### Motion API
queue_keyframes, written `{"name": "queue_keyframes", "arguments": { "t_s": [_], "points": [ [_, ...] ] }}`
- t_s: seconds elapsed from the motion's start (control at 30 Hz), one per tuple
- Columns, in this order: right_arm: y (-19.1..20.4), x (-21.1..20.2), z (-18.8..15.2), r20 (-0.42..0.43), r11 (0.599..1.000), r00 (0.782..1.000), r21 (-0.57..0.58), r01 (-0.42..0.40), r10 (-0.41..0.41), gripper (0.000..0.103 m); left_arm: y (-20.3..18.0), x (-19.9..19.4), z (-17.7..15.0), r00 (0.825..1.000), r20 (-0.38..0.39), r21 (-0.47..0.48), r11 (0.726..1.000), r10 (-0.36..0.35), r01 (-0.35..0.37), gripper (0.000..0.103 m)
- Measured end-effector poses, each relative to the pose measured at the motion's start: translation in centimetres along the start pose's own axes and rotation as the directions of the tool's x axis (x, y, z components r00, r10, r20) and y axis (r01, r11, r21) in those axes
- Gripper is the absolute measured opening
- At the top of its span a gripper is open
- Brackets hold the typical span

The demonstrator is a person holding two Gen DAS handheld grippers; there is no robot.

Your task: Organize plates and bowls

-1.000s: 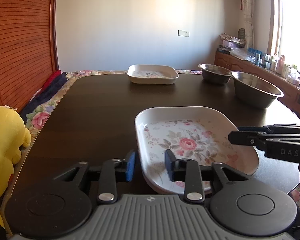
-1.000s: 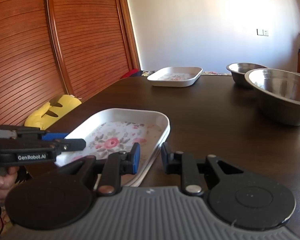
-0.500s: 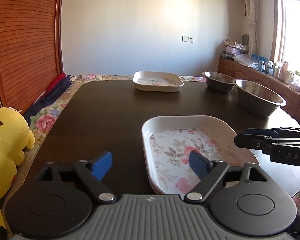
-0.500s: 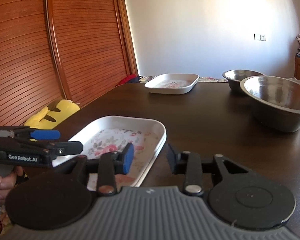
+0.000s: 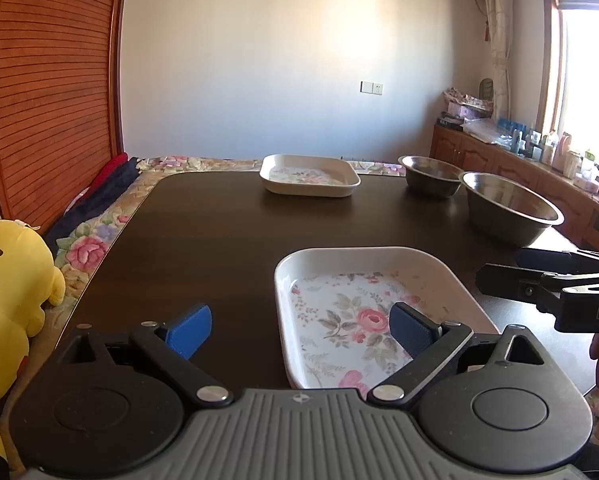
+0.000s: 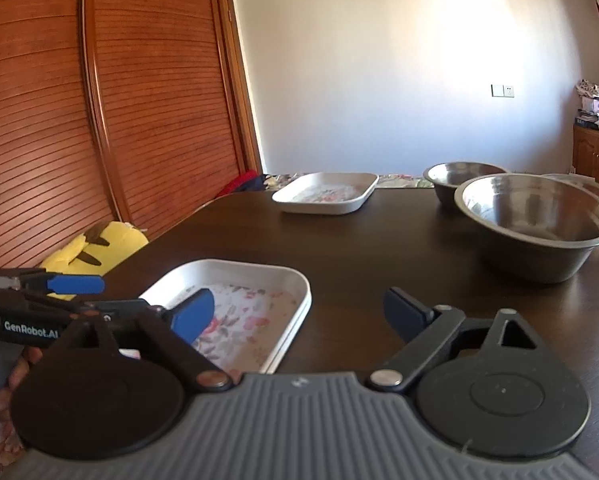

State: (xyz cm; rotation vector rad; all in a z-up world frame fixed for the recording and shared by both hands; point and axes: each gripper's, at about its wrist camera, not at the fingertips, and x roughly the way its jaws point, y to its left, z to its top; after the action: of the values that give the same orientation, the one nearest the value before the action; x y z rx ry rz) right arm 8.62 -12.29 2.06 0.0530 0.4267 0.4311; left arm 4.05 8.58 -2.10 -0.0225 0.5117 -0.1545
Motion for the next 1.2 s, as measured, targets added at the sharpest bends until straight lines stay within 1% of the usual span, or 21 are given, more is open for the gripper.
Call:
{"name": "queue_keyframes", "arguments": {
  "t_s": [0.13, 0.27, 0.4, 0.47, 0.6, 0.67, 0.7, 0.77, 0.8, 0.9, 0.93, 0.97, 1.03, 1.2],
  "points": [
    [-0.1, -0.2, 0.1, 0.014, 1.0, 1.0, -0.001, 0.005, -0.005, 0.103, -0.2, -0.2, 0.3, 1.0, 0.011, 0.001, 1.0, -0.002, 0.002, 0.098],
    [-0.4, -0.4, 0.6, 0.025, 1.0, 1.0, -0.001, 0.004, -0.004, 0.103, -0.2, -0.4, 0.9, 1.0, 0.026, 0.021, 1.0, -0.012, 0.011, 0.098],
    [-0.6, -0.6, 1.5, 0.039, 1.0, 0.999, -0.027, 0.012, -0.01, 0.103, -0.1, -0.3, 2.2, 0.999, 0.036, 0.041, 0.999, 0.0, -0.002, 0.098],
    [-0.8, -0.6, 2.2, 0.046, 0.999, 0.999, -0.035, 0.013, -0.011, 0.103, 0.1, -0.3, 3.0, 0.999, 0.042, 0.048, 0.999, -0.005, 0.003, 0.098],
    [-1.3, 0.0, 4.0, 0.044, 0.999, 0.999, -0.053, 0.001, 0.001, 0.103, 0.3, 0.0, 4.6, 0.998, 0.06, 0.078, 0.997, -0.007, 0.003, 0.098],
    [-1.5, 0.5, 5.2, 0.043, 0.998, 0.999, -0.066, -0.002, 0.005, 0.103, 0.5, 0.4, 5.6, 0.998, 0.066, 0.091, 0.996, -0.02, 0.014, 0.098],
    [-1.6, 0.9, 5.9, 0.043, 0.997, 0.999, -0.072, -0.002, 0.005, 0.103, 0.7, 0.7, 6.0, 0.998, 0.067, 0.091, 0.996, -0.019, 0.013, 0.098],
    [-1.8, 1.5, 6.9, 0.038, 0.997, 0.999, -0.077, -0.005, 0.008, 0.103, 1.0, 1.1, 6.9, 0.997, 0.082, 0.091, 0.996, 0.007, -0.014, 0.098],
    [-2.0, 2.0, 7.5, 0.034, 0.997, 0.999, -0.076, -0.012, 0.015, 0.103, 1.1, 1.3, 7.3, 0.996, 0.086, 0.095, 0.995, 0.004, -0.012, 0.098],
    [-2.5, 3.6, 8.8, 0.013, 0.998, 1.0, -0.062, -0.025, 0.025, 0.1, 1.6, 2.3, 8.5, 0.996, 0.089, 0.093, 0.996, -0.009, 0.0, 0.098],
    [-2.6, 4.3, 9.0, 0.005, 0.998, 1.0, -0.058, -0.029, 0.029, 0.094, 1.8, 2.8, 8.9, 0.996, 0.087, 0.093, 0.996, -0.011, 0.003, 0.098],
    [-2.7, 5.0, 9.4, -0.008, 0.998, 1.0, -0.053, -0.031, 0.03, 0.09, 1.9, 3.3, 9.2, 0.996, 0.086, 0.096, 0.995, -0.011, 0.003, 0.098],
    [-2.8, 6.4, 9.6, -0.027, 0.999, 0.999, -0.04, -0.032, 0.031, 0.09, 2.2, 4.4, 9.8, 0.996, 0.083, 0.107, 0.994, -0.009, 0.0, 0.098],
    [-3.2, 10.0, 10.1, -0.072, 0.999, 0.997, -0.014, -0.033, 0.032, 0.082, 2.9, 7.7, 11.4, 0.998, 0.062, 0.122, 0.992, -0.016, 0.008, 0.098]
  ]
}}
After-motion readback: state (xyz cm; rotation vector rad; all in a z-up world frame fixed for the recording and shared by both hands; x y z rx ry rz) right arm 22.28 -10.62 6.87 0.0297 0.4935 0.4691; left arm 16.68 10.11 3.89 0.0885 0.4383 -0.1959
